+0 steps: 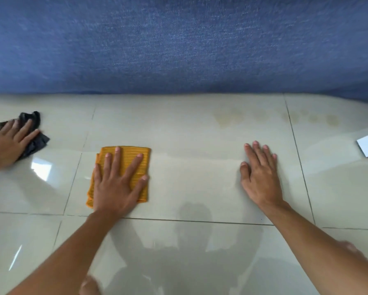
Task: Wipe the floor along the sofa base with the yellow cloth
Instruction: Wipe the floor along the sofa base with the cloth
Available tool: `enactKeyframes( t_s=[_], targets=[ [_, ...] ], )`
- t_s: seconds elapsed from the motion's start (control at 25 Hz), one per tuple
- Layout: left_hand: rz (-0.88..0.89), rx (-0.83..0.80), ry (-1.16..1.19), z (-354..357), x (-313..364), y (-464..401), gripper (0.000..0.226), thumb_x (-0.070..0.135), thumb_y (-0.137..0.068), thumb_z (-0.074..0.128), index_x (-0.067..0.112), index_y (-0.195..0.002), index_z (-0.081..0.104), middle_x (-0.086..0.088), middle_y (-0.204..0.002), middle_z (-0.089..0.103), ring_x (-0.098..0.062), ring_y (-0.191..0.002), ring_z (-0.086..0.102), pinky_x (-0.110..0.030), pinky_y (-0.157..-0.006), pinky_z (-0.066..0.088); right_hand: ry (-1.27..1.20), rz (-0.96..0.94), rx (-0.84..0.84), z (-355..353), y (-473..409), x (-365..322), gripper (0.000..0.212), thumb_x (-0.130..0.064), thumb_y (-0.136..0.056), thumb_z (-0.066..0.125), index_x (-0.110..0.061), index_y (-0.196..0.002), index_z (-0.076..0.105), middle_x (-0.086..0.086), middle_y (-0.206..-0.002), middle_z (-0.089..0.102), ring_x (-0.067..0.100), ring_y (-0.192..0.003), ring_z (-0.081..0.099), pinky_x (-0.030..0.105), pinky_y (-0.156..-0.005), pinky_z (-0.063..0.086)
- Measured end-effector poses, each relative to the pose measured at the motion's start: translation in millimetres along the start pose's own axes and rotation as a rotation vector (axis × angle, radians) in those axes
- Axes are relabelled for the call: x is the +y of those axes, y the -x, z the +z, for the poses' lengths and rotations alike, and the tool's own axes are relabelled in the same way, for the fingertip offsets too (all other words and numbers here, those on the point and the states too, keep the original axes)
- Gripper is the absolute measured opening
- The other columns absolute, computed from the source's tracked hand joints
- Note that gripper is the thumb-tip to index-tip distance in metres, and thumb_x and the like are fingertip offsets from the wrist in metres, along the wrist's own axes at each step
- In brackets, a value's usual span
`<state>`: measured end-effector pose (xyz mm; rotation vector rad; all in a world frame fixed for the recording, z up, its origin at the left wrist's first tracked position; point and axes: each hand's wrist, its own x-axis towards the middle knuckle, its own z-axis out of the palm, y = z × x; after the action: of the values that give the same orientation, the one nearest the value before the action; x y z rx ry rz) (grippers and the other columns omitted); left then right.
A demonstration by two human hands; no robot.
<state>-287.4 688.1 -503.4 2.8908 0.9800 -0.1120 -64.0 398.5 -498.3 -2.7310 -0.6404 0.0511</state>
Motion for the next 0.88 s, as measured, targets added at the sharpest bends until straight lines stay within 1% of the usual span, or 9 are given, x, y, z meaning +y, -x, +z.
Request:
enactKeyframes(
  t_s=[0.16, 0.24, 0.32, 0.4, 0.48, 0.6, 0.72, 0.8, 0.88],
  targets=[
    [-0.116, -0.009, -0.005, -3.1, -38.5, -32.5, 0.065, 0.077, -0.086, 0.01, 0.058, -0.148, 0.003, -0.007, -0.166, 0.005, -0.035, -0.15, 0.007, -0.059, -0.119, 0.006, 0.041, -0.04, 0.102, 6.7, 3.3, 1.6, 0.053, -0.026, -0.094, 0.036, -0.01, -0.144, 0.048, 0.014, -0.153, 0.043, 0.037, -0.145, 0.034, 0.054, -0.122, 0.02],
    [-0.165, -0.004, 0.0, -6.0, -31.8, -57.4, 0.067, 0.078, -0.085, 0.007, 0.057, -0.149, 0.003, -0.007, -0.166, 0.002, -0.035, -0.151, 0.004, -0.06, -0.118, 0.003, 0.058, -0.05, 0.119, 7.4, 3.6, 0.5, 0.052, -0.026, -0.095, 0.037, -0.011, -0.144, 0.048, 0.014, -0.153, 0.044, 0.036, -0.145, 0.034, 0.054, -0.121, 0.022],
    [-0.152, -0.002, 0.012, -8.9, -12.8, -85.3, 0.069, 0.078, -0.084, 0.006, 0.056, -0.149, 0.003, -0.006, -0.166, -0.001, -0.036, -0.151, 0.002, -0.061, -0.118, 0.002, 0.055, -0.055, 0.103, 7.2, 3.0, 2.0, 0.051, -0.025, -0.095, 0.041, -0.011, -0.144, 0.047, 0.013, -0.154, 0.042, 0.034, -0.146, 0.033, 0.053, -0.122, 0.021],
    [-0.104, 0.01, 0.018, -9.8, 16.8, -113.8, 0.068, 0.076, -0.084, 0.006, 0.056, -0.149, 0.003, -0.006, -0.166, -0.002, -0.036, -0.151, 0.001, -0.061, -0.118, 0.0, -0.002, -0.071, 0.069, 2.2, 0.8, 7.7, 0.052, -0.028, -0.094, 0.044, -0.013, -0.143, 0.049, 0.01, -0.154, 0.043, 0.03, -0.146, 0.034, 0.049, -0.123, 0.022],
    [-0.044, 0.012, 0.017, -8.7, 57.9, -142.0, 0.067, 0.076, -0.085, 0.006, 0.056, -0.149, 0.0, -0.006, -0.166, -0.004, -0.035, -0.151, -0.001, -0.061, -0.118, -0.002, -0.06, -0.097, 0.068, -9.4, -6.7, 22.4, 0.052, -0.033, -0.093, 0.042, -0.012, -0.139, 0.054, 0.007, -0.151, 0.047, 0.025, -0.142, 0.041, 0.043, -0.119, 0.03],
    [0.043, 0.005, 0.007, -5.5, 126.6, -178.2, 0.066, 0.075, -0.086, 0.005, 0.055, -0.149, -0.001, -0.007, -0.166, -0.002, -0.035, -0.151, -0.004, -0.061, -0.118, -0.004, -0.025, -0.014, 0.183, -26.9, -14.5, 51.1, 0.049, -0.031, -0.094, 0.042, -0.01, -0.135, 0.057, 0.007, -0.146, 0.054, 0.026, -0.133, 0.051, 0.043, -0.112, 0.039],
    [0.119, 0.0, 0.018, -1.6, 188.2, -194.9, 0.067, 0.074, -0.086, 0.005, 0.053, -0.15, 0.004, -0.009, -0.165, 0.005, -0.035, -0.151, -0.003, -0.062, -0.117, -0.005, 0.003, 0.052, 0.176, -29.3, -10.7, 65.0, 0.046, -0.026, -0.096, 0.04, -0.008, -0.134, 0.059, 0.01, -0.145, 0.054, 0.029, -0.135, 0.049, 0.043, -0.115, 0.036],
    [0.186, -0.006, 0.026, 1.5, 223.6, -192.6, 0.068, 0.073, -0.086, 0.005, 0.052, -0.15, 0.006, -0.01, -0.165, 0.005, -0.036, -0.151, -0.003, -0.063, -0.117, -0.006, -0.012, 0.022, 0.169, -30.1, -11.1, 69.8, 0.044, -0.021, -0.095, 0.041, -0.005, -0.13, 0.062, 0.012, -0.141, 0.058, 0.028, -0.134, 0.052, 0.04, -0.115, 0.036],
    [0.252, -0.009, 0.027, 4.7, 249.9, -183.1, 0.069, 0.073, -0.085, 0.005, 0.051, -0.15, 0.008, -0.009, -0.166, 0.002, -0.036, -0.151, -0.003, -0.063, -0.116, -0.007, -0.028, -0.004, 0.163, -34.9, -18.3, 72.9, 0.047, -0.021, -0.094, 0.036, -0.003, -0.125, 0.065, 0.013, -0.136, 0.062, 0.025, -0.131, 0.055, 0.035, -0.114, 0.036]
  ],
)
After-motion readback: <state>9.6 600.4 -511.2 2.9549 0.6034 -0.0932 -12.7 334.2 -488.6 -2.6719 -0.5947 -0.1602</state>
